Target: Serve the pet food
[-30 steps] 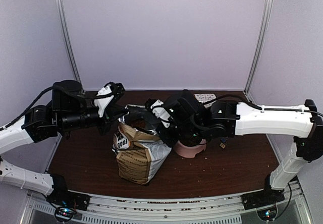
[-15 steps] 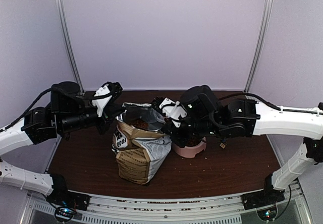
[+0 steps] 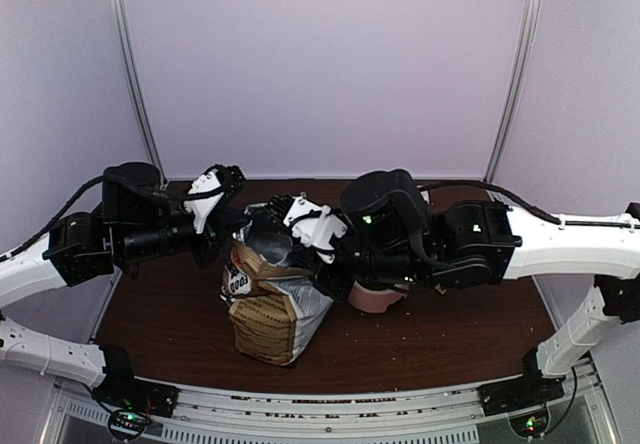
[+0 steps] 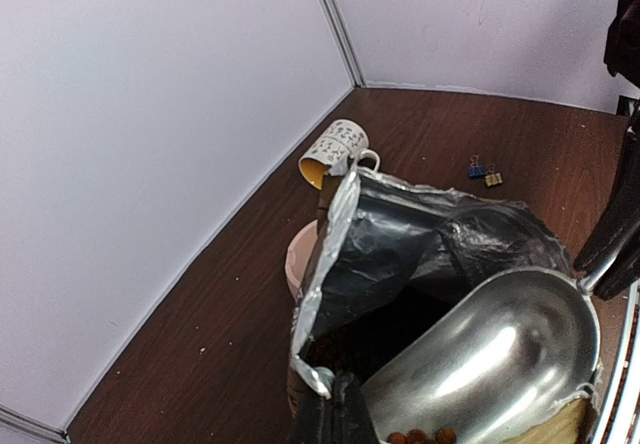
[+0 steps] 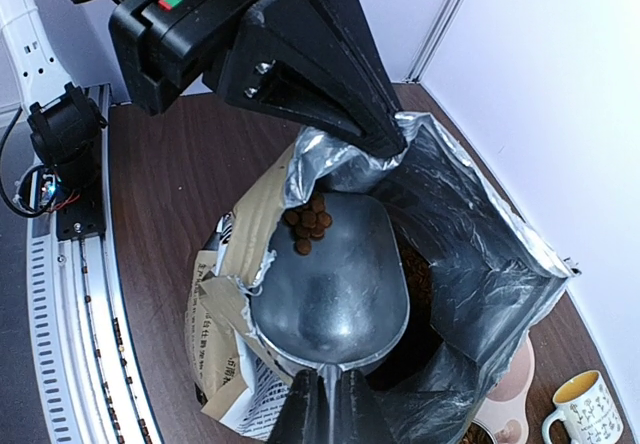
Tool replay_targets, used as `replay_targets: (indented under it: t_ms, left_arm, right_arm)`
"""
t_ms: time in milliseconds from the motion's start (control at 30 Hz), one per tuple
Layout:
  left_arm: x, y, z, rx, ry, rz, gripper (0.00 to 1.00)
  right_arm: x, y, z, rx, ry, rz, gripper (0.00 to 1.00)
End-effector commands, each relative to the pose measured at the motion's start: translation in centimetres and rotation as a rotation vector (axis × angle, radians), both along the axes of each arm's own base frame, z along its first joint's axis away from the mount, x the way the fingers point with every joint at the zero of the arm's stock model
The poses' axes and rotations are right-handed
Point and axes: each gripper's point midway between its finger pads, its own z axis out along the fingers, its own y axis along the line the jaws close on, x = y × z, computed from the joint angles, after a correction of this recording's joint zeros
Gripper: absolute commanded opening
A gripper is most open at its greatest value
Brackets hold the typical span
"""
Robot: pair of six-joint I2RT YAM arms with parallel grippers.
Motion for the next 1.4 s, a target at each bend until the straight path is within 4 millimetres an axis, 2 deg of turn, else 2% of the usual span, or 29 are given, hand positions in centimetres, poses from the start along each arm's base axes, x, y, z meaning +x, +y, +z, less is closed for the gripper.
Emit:
replay_targets:
  t_ms: [0, 133, 367, 533, 833, 1067, 1167, 1333, 1367]
  left_arm:
    - [-0.4, -0.5, 5.8, -0.17, -0.127, -0.033, 0.0]
    - [-0.5, -0.2, 6.1, -0.176, -0.136, -0.027, 0.0]
    - [-0.3, 0.6, 6.5, -0.186, -0.161, 0.003, 0.0]
    - [-0.1, 0.7, 6.4, -0.181, -0.168, 0.013, 0.0]
    - [0.2, 1.0, 6.4, -0.174, -0.178, 0.035, 0.0]
    - [0.2, 1.0, 6.3, -0.172, -0.179, 0.037, 0.0]
    - [0.2, 0.9, 6.3, -0.17, -0.178, 0.037, 0.0]
    - [0.2, 0.7, 6.0, -0.157, -0.173, 0.028, 0.0]
    - [0.1, 0.6, 5.9, -0.153, -0.172, 0.021, 0.0]
  right_arm:
    - [-0.2, 0.2, 2.3, 0.06, -0.036, -0.007, 0.0]
    - [0.0, -0.4, 1.9, 0.089, -0.036, -0.028, 0.0]
    - [-0.2, -2.2, 2.5, 0.314, -0.044, -0.071, 0.0]
    - [0.3, -3.5, 2.8, 0.369, -0.077, -0.117, 0.0]
    - [-0.1, -5.6, 2.8, 0.419, -0.082, -0.119, 0.0]
    - [-0.2, -6.1, 2.9, 0.405, -0.104, -0.117, 0.0]
    - [-0.1, -5.6, 2.5, 0.369, -0.105, -0.121, 0.0]
    - [0.9, -5.4, 0.9, 0.229, -0.054, -0.177, 0.0]
    - [1.0, -5.6, -0.2, 0.169, -0.019, -0.182, 0.0]
